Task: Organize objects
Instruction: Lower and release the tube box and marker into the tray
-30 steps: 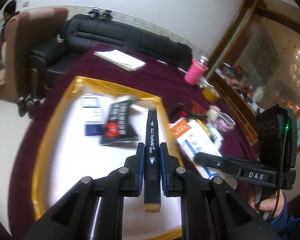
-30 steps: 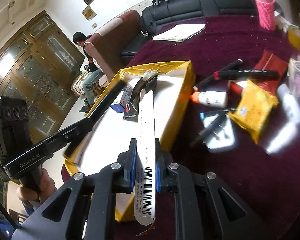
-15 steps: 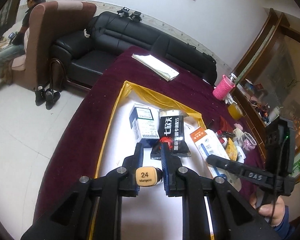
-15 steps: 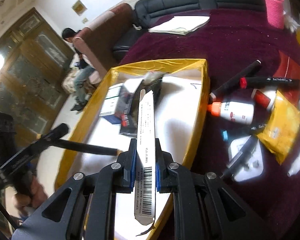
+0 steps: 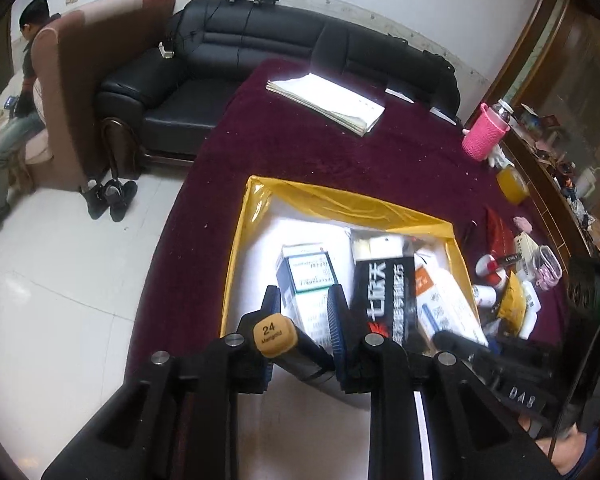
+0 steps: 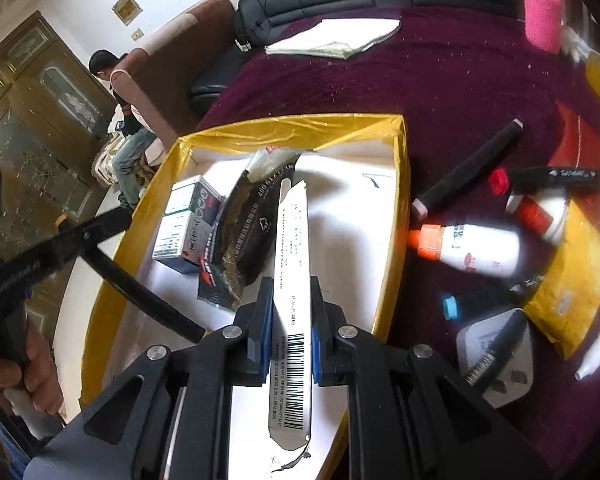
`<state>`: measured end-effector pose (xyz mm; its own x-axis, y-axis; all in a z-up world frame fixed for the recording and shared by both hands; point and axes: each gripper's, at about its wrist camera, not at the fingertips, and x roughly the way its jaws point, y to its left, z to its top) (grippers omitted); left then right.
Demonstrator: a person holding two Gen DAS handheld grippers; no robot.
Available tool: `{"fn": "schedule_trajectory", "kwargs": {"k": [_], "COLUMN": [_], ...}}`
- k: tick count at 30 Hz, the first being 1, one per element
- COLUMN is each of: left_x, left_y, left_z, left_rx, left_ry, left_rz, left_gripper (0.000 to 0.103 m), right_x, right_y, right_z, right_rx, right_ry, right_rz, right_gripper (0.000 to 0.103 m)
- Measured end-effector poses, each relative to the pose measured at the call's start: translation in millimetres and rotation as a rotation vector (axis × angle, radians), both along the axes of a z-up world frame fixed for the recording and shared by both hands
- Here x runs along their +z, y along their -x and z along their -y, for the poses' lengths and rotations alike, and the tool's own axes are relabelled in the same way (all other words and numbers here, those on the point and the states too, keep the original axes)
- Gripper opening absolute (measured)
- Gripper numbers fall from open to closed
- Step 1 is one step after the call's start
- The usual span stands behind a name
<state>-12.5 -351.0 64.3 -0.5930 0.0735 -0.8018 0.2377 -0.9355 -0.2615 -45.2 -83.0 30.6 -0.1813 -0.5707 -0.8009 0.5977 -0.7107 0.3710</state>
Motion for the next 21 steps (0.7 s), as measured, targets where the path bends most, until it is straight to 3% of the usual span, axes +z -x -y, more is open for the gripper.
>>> {"fn": "schedule_trajectory", "kwargs": {"k": [7,10,21], "left_x": [-17,-23,-1], "left_y": [23,34,32], "left_z": [9,5,-1], "left_rx": [0.016,0.003,-0.009], "left_ry": [-0.035,-0.009,0.057], "left_rz": [0.054,0.084,0.003], "left_gripper": [0.021,0.021,0.021], "right_x": [-4,-5,-3], "right_y": [-2,-2,-6], "right_z": [8,13,24], "right_rx": [0.011,0.018,0.059], "right_ry": [-0.023,-0.032,-0.027], "right_rz": [-0.002,-0.005,0.012], "right_gripper": [0.012,0.012,0.012]}}
